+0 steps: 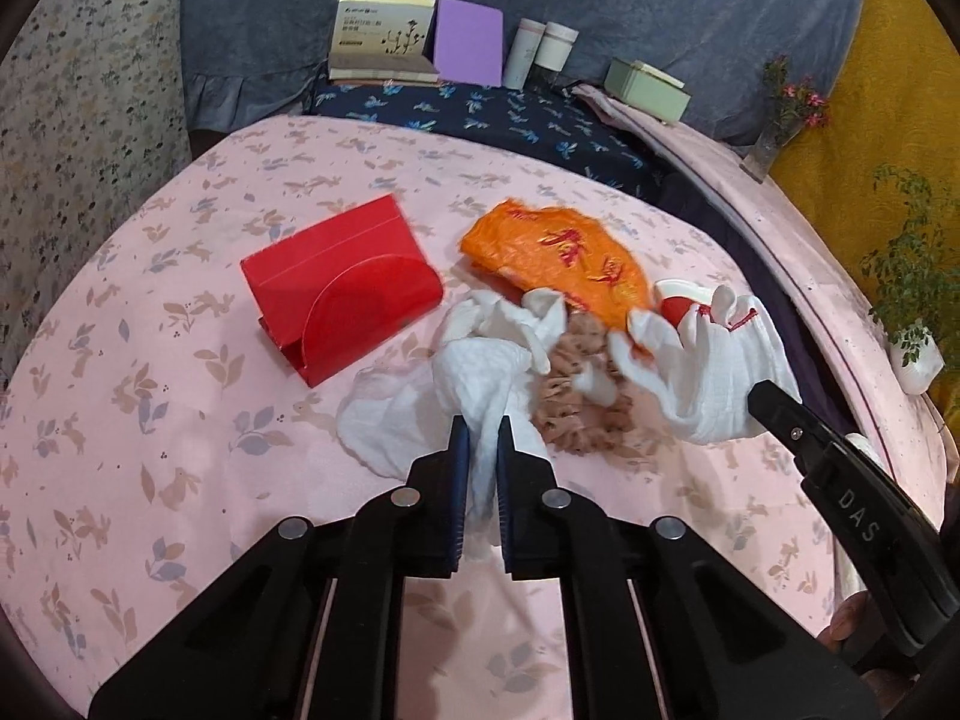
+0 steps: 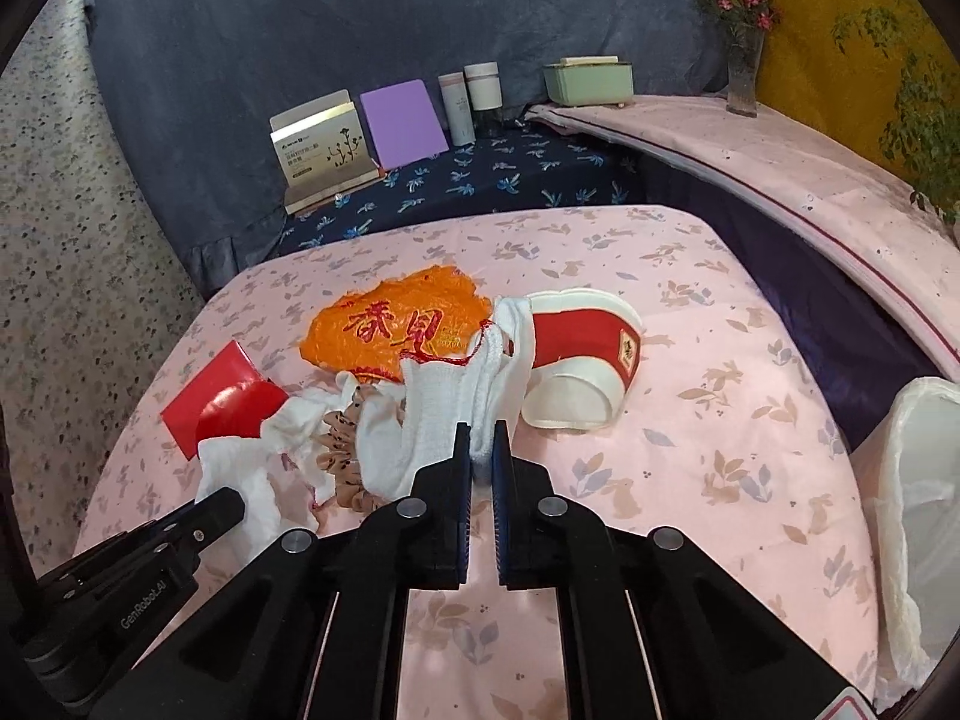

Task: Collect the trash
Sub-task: 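Grasp the white tissue with the left gripper while the right grasps the white glove, then carry both items over the bin and open the left gripper while the right holds the glove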

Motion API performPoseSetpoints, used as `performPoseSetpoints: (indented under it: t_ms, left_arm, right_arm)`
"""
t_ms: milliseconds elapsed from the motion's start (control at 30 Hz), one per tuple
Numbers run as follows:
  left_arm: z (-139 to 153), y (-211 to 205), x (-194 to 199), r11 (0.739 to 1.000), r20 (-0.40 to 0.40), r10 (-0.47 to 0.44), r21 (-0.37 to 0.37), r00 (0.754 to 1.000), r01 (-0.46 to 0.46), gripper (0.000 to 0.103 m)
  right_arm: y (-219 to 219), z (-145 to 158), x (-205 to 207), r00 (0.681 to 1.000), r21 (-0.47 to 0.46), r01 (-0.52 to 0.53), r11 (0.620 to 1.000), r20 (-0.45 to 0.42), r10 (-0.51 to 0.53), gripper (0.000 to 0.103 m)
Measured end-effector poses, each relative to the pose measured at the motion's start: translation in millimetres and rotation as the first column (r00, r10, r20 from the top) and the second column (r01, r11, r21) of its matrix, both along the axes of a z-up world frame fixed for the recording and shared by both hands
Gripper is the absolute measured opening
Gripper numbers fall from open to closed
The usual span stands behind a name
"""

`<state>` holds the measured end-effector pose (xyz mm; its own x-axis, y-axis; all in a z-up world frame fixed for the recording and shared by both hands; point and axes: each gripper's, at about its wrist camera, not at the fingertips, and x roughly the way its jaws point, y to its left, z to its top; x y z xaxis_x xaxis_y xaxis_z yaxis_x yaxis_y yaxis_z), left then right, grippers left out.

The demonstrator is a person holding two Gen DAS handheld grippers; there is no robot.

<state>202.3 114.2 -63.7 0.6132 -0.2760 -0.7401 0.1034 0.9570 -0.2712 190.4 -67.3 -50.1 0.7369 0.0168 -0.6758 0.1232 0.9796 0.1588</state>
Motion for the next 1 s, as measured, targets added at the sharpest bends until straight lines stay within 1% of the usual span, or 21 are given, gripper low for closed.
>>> performPoseSetpoints:
  t_ms: [267, 500, 733, 1000]
  left_arm:
    - [38, -32, -29, 0.998, 0.071, -0.057, 0.007, 0.996, 0.057, 0.008]
    - [64, -76, -54, 0.991, 0.122, -0.133, 0.036, 0.983, 0.13, 0.008]
    - [79, -127, -78, 0.975, 0.154, -0.222, 0.069, 0.963, 0.213, 0.008]
    - [81, -182, -99, 0.947, 0.162, -0.318, 0.103, 0.934, 0.305, 0.008]
  right_arm:
    - [-31, 39, -42, 0.995, 0.006, 0.05, 0.999, 0.08, -0.051, 0.006]
    - [-70, 61, -81, 0.985, 0.024, 0.117, 0.993, 0.128, -0.119, 0.006]
    - [-111, 68, -116, 0.969, 0.037, 0.191, 0.981, 0.15, -0.194, 0.006]
    - [-160, 63, -157, 0.946, 0.058, 0.281, 0.958, 0.15, -0.287, 0.006]
